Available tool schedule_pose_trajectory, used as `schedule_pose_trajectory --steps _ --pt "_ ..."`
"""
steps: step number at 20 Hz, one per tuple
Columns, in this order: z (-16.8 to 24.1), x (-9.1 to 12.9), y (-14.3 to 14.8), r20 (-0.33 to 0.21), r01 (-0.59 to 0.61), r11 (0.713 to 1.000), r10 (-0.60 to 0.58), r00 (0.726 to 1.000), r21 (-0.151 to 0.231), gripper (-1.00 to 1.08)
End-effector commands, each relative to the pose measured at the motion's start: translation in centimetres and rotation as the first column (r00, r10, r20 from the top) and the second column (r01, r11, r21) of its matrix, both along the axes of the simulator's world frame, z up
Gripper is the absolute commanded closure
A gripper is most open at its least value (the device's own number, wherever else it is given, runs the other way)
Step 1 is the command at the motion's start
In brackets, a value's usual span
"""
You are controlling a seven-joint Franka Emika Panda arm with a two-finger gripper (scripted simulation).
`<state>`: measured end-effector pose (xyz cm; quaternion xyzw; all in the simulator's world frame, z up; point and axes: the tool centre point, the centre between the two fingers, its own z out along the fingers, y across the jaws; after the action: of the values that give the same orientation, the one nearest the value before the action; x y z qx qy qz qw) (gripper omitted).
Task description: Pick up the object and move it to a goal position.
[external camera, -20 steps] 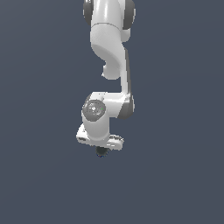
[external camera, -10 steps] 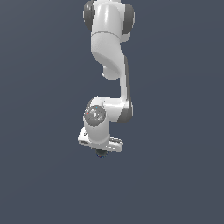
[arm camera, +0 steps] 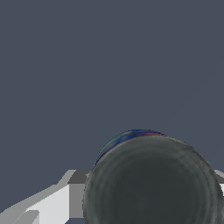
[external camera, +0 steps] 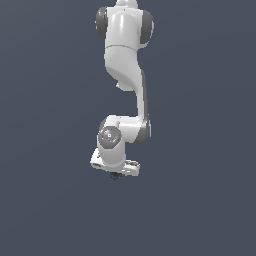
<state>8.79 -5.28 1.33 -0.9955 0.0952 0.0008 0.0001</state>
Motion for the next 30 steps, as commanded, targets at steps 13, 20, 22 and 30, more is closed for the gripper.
schedule_pose_trajectory --steps 13,20,22,30 --pt "0.3 -0.1 -0.2 0.001 0.000 1.000 0.000 1.000 0.000 1.08" --pt "2.4 -1.1 -1.3 0.001 0.000 1.000 0.000 1.000 0.000 1.08" --pt "3.4 -1.6 -1.8 0.001 0.000 1.000 0.000 1.000 0.000 1.08" --pt "9.4 -4.3 -5.0 0.001 0.000 1.000 0.000 1.000 0.001 1.08"
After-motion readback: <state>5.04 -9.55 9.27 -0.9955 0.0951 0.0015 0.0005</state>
